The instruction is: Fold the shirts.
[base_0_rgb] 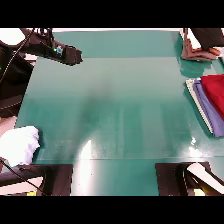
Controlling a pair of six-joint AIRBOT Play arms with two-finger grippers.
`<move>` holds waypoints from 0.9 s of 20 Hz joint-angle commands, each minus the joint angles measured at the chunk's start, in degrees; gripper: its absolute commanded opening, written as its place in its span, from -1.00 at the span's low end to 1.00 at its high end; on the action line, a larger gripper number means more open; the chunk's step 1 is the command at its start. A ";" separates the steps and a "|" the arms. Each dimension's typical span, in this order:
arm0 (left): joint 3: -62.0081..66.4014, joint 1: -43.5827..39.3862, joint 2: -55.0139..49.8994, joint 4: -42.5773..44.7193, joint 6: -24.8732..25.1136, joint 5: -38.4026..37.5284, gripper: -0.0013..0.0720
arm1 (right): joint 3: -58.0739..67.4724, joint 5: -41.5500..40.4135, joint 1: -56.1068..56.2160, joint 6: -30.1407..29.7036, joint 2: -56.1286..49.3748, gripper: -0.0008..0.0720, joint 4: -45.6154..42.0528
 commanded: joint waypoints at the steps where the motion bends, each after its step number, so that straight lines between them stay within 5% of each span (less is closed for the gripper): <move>1: 0.00 0.02 -0.02 -0.09 0.17 0.28 -0.91 | -0.52 2.54 -3.06 0.09 0.85 0.65 -1.05; 6: 0.00 0.02 -0.02 -0.96 0.11 1.92 -0.91 | 9.29 4.00 11.04 0.09 0.92 0.65 15.80; 9: 0.00 0.02 0.00 -0.90 0.11 1.73 -0.91 | 12.46 3.13 28.76 0.07 0.92 0.64 17.88; 12: 0.00 0.02 0.00 -0.90 0.11 2.75 -0.91 | 13.22 0.24 44.48 0.00 0.92 -0.04 17.81; 14: 0.00 0.02 0.00 -0.90 0.11 3.30 -0.91 | 13.20 -1.95 52.81 -0.22 0.92 -0.93 17.77; 18: 0.00 0.02 0.00 -0.90 0.11 6.32 -0.91 | 13.20 -5.27 62.73 -0.96 0.92 -0.93 17.75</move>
